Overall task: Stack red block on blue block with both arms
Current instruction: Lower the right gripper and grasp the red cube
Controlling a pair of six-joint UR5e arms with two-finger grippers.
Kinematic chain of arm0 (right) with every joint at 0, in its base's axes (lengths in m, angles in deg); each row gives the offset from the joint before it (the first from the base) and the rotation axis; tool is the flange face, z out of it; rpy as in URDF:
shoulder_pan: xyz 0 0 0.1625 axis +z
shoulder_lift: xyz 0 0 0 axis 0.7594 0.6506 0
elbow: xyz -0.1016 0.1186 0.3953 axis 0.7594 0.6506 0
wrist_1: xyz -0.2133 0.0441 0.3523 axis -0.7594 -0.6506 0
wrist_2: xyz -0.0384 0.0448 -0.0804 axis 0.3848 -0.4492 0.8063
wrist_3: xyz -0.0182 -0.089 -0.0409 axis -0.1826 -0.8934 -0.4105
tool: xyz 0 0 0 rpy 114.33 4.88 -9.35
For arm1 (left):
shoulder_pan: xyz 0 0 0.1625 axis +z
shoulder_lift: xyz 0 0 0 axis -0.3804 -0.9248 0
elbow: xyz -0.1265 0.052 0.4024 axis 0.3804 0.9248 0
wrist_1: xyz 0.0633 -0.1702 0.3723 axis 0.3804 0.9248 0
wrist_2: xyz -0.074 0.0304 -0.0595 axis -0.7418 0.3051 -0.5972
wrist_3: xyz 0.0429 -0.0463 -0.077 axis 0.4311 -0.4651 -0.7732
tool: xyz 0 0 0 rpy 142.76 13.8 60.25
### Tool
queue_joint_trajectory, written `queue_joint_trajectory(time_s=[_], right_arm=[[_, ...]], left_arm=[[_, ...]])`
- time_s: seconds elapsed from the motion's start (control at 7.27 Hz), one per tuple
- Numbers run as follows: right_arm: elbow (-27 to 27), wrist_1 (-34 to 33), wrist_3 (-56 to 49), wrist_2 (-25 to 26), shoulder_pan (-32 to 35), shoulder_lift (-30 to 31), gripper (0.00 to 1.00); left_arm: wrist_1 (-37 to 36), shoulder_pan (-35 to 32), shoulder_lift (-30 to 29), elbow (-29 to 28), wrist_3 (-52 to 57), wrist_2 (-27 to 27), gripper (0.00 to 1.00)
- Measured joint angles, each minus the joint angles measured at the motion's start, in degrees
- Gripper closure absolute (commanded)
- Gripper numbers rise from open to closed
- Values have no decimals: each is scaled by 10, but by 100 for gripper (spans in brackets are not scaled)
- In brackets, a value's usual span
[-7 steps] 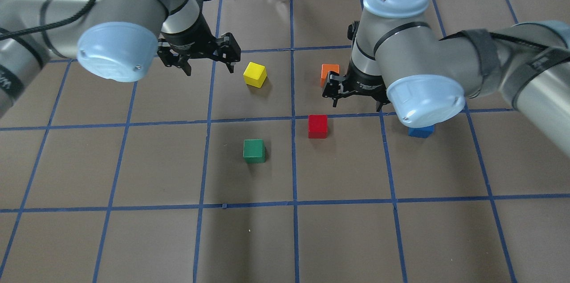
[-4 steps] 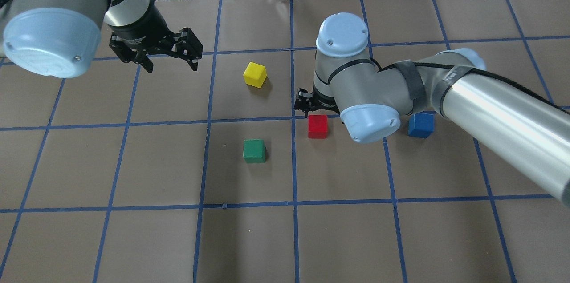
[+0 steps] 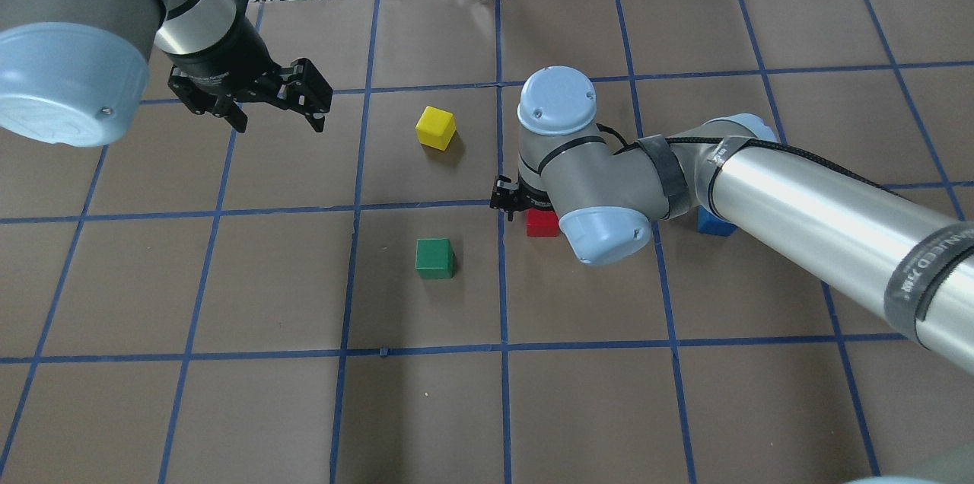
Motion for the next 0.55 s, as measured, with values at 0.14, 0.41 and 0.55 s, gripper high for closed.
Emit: queue_joint_trajectory(time_s=[0.14, 0.41, 0.55], right_arm=[[-8, -14, 0, 1, 0, -3, 15], [-18, -47, 3, 2, 0, -13, 87], [-16, -57, -1, 2, 0, -15, 89]], left_arm=[[-1, -2, -3, 1, 1, 5, 0], [-2, -3, -3, 4, 1, 9, 0], [-2, -3, -3, 4, 2, 9, 0]])
